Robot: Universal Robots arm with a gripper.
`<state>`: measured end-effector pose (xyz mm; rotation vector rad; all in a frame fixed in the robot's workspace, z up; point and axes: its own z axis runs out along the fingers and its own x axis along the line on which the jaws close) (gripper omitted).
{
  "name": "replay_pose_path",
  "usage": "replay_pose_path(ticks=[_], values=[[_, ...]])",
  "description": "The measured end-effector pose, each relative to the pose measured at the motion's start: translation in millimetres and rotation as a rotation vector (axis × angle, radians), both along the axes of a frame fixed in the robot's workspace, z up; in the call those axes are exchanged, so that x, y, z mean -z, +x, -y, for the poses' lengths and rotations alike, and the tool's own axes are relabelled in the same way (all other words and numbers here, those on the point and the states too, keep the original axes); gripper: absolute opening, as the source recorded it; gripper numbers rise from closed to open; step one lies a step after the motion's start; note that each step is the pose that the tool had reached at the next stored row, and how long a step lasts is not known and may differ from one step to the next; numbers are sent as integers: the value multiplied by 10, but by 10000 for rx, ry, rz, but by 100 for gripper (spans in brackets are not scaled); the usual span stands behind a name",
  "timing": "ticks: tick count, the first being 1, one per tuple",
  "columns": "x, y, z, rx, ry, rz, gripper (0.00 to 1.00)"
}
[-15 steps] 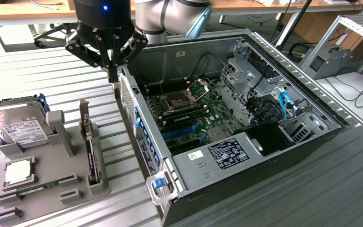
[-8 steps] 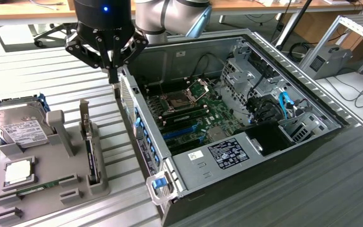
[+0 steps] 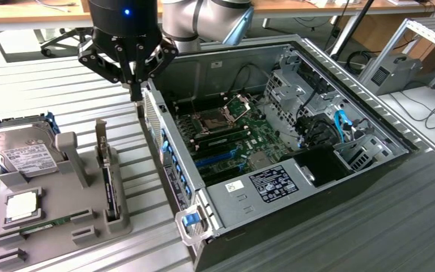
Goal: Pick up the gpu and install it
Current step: 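Reach for the gpu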
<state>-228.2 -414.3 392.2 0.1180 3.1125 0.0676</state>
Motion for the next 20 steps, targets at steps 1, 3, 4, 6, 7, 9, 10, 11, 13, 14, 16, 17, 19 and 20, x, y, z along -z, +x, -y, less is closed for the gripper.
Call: replay_pose_path(ticks=[1, 3, 4, 6, 7, 9, 10, 11, 13, 14, 16, 17, 19, 20], values=[[0, 0, 5, -1, 0, 0, 11], [4, -8, 89, 0, 0, 0, 11], [5, -9, 104, 0, 1, 0, 11], [8, -10, 157, -1, 1, 0, 11], [9, -13, 182, 0, 0, 0, 11], [15, -18, 240, -1, 1, 0, 11], [17, -19, 264, 0, 0, -1, 11], [18, -19, 277, -1, 1, 0, 11], [22, -20, 316, 0, 1, 0, 11], [24, -20, 329, -1, 1, 0, 11], [25, -21, 344, 0, 1, 0, 11], [25, -21, 350, -1, 0, -1, 11], [31, -21, 392, 0, 0, 0, 11], [32, -21, 407, 0, 0, 0, 11]])
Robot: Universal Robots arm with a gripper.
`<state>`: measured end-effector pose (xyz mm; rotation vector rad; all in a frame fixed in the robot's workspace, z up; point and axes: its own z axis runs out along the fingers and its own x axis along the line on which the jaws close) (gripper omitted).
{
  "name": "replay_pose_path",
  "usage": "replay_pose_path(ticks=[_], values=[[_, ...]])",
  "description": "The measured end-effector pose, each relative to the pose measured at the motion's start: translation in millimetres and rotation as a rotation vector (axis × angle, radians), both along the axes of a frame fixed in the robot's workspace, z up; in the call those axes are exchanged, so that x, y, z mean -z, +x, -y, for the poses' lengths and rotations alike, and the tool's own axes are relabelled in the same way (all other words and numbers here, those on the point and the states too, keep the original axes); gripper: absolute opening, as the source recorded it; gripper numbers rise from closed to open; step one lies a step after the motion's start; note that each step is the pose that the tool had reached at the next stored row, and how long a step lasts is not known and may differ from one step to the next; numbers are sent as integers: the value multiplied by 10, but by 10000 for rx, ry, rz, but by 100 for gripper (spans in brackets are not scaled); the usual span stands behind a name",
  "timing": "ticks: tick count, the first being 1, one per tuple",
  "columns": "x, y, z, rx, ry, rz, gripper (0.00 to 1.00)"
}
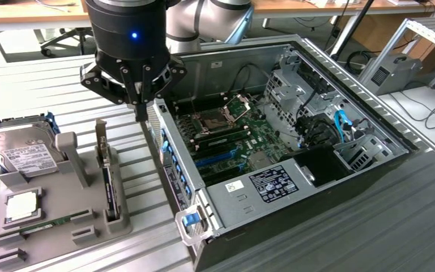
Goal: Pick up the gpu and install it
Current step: 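Reach for the gpu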
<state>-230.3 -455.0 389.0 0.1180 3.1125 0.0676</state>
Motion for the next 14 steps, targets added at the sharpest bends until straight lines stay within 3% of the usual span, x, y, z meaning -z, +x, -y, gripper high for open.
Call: replay_pose_path(ticks=[14], values=[[5, -1, 59, 0, 0, 0, 11]])
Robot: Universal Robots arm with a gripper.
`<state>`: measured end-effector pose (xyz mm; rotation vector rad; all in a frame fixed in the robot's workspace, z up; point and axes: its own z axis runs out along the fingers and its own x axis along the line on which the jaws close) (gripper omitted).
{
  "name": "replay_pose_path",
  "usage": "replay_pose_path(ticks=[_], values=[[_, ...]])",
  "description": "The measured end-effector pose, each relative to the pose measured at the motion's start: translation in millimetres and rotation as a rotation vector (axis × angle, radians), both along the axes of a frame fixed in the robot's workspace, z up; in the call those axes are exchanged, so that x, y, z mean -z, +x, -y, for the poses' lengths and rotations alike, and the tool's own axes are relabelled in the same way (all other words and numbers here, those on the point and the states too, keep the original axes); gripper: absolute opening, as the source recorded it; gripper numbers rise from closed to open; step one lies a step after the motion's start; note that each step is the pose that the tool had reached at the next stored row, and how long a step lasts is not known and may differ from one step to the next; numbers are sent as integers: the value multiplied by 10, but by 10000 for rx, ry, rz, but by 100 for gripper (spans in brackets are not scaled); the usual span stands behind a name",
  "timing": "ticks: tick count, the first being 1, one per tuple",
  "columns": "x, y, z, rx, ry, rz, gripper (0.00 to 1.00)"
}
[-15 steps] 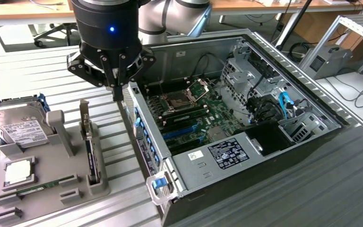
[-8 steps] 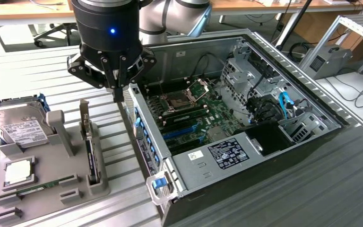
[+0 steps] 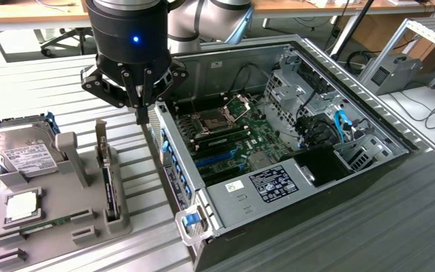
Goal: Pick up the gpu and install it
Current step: 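Reach for the gpu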
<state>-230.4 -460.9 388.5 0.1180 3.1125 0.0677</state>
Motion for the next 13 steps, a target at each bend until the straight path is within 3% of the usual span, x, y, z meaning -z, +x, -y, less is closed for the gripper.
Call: replay_pose_path(ticks=[13], values=[[5, -6, 48, 0, -1, -1, 11]])
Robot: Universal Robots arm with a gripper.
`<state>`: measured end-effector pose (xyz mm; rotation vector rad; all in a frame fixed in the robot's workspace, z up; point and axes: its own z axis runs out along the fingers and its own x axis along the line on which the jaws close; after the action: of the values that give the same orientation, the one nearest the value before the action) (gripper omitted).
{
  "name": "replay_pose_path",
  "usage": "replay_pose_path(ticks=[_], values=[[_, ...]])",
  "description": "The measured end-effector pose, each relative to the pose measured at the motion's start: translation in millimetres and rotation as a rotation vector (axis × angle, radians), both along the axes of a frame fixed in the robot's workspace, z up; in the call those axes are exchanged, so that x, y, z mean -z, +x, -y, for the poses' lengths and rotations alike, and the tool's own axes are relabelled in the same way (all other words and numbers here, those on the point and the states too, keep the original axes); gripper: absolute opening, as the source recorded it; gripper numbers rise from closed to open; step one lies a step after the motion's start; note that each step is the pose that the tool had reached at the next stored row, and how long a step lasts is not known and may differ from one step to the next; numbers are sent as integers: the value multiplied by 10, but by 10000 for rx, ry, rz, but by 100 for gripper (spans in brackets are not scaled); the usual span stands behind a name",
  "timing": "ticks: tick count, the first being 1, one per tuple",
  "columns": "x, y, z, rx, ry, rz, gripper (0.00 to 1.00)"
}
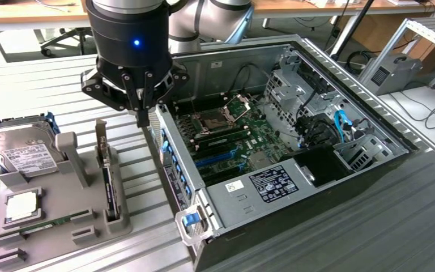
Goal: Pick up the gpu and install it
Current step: 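Reach for the gpu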
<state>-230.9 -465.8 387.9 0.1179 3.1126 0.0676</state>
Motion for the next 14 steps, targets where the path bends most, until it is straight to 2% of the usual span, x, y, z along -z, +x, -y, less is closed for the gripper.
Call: replay_pose_path(ticks=[14], values=[[6, -55, 35, 0, 0, 1, 11]])
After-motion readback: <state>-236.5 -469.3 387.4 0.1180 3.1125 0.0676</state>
